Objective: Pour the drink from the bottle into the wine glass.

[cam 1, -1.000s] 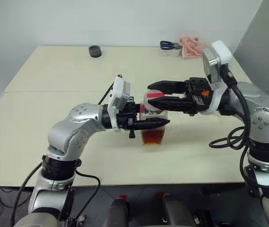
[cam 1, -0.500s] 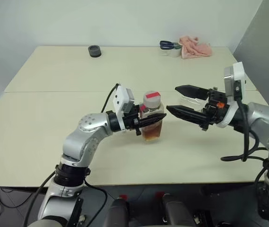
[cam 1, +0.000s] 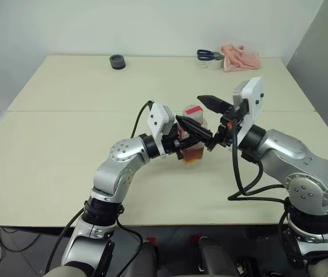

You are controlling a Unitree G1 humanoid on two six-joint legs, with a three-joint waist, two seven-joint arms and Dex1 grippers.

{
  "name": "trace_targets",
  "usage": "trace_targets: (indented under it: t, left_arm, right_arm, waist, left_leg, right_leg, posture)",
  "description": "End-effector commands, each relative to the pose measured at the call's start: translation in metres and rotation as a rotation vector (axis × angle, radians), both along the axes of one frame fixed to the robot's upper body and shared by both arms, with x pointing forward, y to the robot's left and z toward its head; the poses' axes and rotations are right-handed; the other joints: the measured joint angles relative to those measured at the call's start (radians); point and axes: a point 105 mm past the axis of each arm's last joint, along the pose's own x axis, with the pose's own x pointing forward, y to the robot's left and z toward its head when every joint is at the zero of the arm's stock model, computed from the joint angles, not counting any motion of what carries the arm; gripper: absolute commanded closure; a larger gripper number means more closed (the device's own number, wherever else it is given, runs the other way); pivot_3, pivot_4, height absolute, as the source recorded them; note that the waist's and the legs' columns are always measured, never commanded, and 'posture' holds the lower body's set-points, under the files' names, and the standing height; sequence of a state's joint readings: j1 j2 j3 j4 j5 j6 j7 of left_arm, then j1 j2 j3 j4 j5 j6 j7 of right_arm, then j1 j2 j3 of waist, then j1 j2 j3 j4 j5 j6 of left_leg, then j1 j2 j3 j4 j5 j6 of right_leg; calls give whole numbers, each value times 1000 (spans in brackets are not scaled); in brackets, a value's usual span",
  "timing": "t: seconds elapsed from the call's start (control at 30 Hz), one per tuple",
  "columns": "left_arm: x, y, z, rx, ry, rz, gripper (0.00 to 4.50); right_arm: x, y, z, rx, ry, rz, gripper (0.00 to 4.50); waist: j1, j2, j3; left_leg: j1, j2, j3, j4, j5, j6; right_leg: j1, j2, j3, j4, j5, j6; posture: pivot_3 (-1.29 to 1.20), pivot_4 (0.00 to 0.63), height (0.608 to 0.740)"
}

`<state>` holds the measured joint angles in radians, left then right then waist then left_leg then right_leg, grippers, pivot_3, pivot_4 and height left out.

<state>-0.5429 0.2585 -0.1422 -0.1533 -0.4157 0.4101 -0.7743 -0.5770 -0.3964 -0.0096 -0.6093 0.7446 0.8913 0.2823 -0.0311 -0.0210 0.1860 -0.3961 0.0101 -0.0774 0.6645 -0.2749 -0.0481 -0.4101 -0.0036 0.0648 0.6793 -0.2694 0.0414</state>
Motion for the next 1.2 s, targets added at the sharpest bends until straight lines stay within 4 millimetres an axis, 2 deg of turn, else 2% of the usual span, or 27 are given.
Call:
trace_targets:
  t: [0.03, 0.2, 0.4, 0.53, 0.67, 0.8, 0.93, 1.0, 1.07, 1.2]
  left_arm:
    - [-7, -4, 16, -21, -70, -19, 2770]
    - [-7, -2, 16, -20, -70, -15, 2770]
    - [-14, -4, 18, -16, -67, -51, 2770]
    - [-47, -10, 33, -26, -10, -298, 2770]
    - [-81, -1, 44, 63, 22, -576, 2770]
    - [-84, 7, 50, 144, 17, -655, 2770]
    - [-67, 17, 45, 195, -5, -563, 2770]
    - [-59, 22, 38, 218, -24, -514, 2770]
    - [-48, 28, 35, 213, -33, -434, 2770]
    - [-30, 33, 32, 151, -53, -267, 2770]
  right_arm:
    - [-4, 0, 16, 20, -76, 9, 892]
    - [-5, 1, 13, 15, -65, 34, 2641]
    - [-9, 2, 15, 16, -63, 94, 2692]
    - [-24, 5, 28, -33, -81, 363, 2692]
    - [-36, 13, 34, -88, -29, 628, 2692]
    - [-39, 18, 35, -97, 41, 744, 2692]
    - [-32, 0, 38, -93, 57, 686, 1363]
    - [-29, -11, 35, -97, 61, 620, 530]
    - [-27, -24, 32, -86, 68, 536, 20]
    - [-33, -40, 23, -71, 59, 354, 20]
  waist:
    - [0, 0, 0]
    - [0, 0, 0]
    - [0, 0, 0]
    - [-2, 1, 0]
    - [-5, 1, 1]
    - [-6, 1, 1]
    - [-1, 1, 1]
    - [2, 1, 1]
    - [2, 1, 1]
    - [2, 1, 1]
  left_leg:
    - [0, 0, 0, 0, 0, 0]
    - [0, 0, 0, 0, 0, 0]
    - [0, 0, 0, 0, 0, 0]
    - [0, 0, 0, 0, 0, 0]
    - [1, 1, 0, -1, 0, 0]
    - [2, 2, 0, -1, 0, 0]
    - [1, 1, 0, -1, 0, 0]
    - [0, 0, -1, 0, 0, 0]
    - [-1, 0, -1, 0, 0, 0]
    - [-1, 0, -1, -1, 0, 0]
  right_leg:
    - [0, 0, 0, 0, 0, 0]
    - [0, 0, 0, 0, 0, 0]
    - [0, 0, 0, 0, 0, 0]
    - [0, 0, 0, 0, 0, 0]
    - [0, 2, -1, 0, 0, 0]
    - [1, 3, -1, 0, 0, -1]
    - [1, 1, -1, 0, 0, -1]
    - [1, 1, -2, -1, 0, -1]
    - [0, 0, -2, -2, 0, -1]
    - [0, 0, -1, -2, 0, -1]
  posture:
    - [0, 150, 740]
    - [0, 150, 740]
    - [0, 150, 740]
    - [0, 150, 740]
    - [0, 150, 740]
    - [0, 150, 740]
    - [0, 150, 740]
    - [0, 150, 740]
    - [0, 150, 740]
    - [0, 150, 740]
